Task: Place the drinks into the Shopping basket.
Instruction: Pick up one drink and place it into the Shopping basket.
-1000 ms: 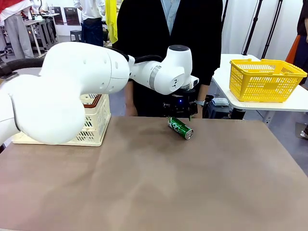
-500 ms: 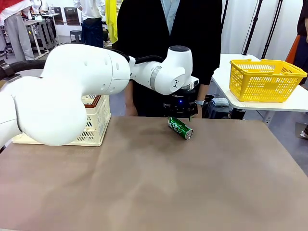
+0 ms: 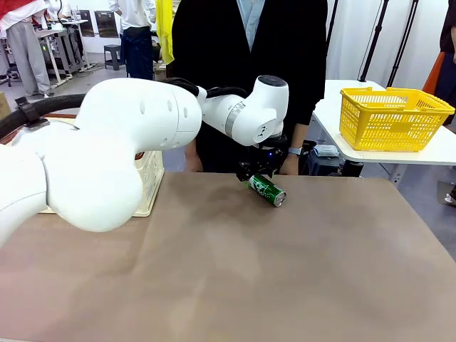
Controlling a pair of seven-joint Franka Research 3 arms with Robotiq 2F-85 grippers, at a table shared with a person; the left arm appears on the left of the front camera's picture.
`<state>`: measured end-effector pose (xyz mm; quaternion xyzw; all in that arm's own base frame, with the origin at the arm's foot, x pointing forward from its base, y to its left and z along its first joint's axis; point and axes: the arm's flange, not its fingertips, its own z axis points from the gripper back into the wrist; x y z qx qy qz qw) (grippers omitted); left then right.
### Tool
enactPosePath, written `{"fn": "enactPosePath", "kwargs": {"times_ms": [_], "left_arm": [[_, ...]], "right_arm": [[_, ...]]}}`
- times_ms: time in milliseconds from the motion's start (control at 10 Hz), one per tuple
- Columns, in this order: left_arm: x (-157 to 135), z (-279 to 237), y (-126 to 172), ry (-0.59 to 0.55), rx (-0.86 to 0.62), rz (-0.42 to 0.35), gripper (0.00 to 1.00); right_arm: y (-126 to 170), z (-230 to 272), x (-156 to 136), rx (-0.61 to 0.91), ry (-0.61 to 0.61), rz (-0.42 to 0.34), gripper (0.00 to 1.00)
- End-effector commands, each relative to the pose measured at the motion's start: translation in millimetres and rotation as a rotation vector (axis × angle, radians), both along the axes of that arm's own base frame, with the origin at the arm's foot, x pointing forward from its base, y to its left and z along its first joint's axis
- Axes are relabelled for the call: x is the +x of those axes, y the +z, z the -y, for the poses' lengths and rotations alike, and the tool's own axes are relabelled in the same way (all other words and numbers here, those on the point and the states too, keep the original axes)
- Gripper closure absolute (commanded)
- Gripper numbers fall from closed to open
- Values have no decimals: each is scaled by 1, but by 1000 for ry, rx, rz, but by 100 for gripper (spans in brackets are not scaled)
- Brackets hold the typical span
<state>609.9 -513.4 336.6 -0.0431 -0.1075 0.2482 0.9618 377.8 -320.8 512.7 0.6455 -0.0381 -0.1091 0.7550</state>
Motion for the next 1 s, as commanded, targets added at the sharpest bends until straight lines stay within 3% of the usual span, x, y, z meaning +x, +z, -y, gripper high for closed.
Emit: {"fn": "enactPosePath", "kwargs": {"times_ms": [0, 500, 900], "left_arm": [[7, 11, 7, 142, -102, 32, 0], [12, 5, 1, 136, -155, -48, 0], [17, 5, -26, 128, -145, -120, 0]], "right_arm": [[2, -2, -1, -10, -4, -10, 0], [2, -2, -1, -10, -4, -10, 0], [2, -2, -1, -10, -4, -10, 0]]}}
